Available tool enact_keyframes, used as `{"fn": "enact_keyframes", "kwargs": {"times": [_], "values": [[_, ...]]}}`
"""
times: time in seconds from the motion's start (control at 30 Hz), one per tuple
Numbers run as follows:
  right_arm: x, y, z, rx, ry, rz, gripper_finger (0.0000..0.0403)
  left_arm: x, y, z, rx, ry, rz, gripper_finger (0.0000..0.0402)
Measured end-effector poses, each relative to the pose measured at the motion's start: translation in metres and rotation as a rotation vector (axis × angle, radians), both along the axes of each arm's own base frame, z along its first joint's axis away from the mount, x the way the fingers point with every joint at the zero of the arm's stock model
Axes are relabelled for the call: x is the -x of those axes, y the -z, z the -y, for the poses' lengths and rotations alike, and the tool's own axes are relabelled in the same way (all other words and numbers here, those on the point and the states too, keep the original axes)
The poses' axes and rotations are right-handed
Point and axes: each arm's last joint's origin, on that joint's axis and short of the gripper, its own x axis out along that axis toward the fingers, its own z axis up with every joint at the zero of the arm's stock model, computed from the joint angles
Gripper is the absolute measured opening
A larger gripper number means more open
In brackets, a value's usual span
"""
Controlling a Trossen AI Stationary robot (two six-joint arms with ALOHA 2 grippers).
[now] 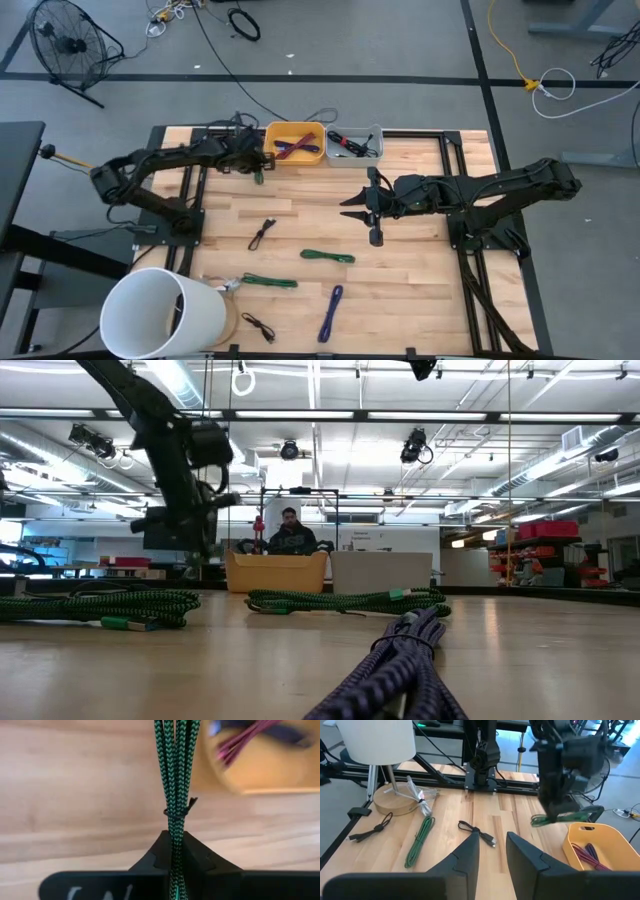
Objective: Pick & Place USB Port
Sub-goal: Put the green black charger cable into the yellow bin
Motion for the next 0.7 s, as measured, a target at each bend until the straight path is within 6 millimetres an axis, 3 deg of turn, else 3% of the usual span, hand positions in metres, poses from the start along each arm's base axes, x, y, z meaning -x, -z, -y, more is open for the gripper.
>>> {"fn": "enact_keyframes", "kwargs": {"times": [0.13, 0.33, 0.7], "values": [[0.0, 0.0, 0.0, 0.0, 0.0, -0.001, 0.0098, 0.005, -0.022, 0.007, -0.104, 0.002, 0.043, 0.002], [0.0, 0.0, 0.0, -0.001, 0.001, 0.003, 0.0098, 0.003, -0.051, 0.011, -0.381, 0.178, 0.062, 0.002], [0.0, -0.001, 0.0, -0.038, 0.014, 0.007, 0.0098, -0.011, -0.07, 0.002, -0.768, 0.502, -0.047, 0.0019]]}}
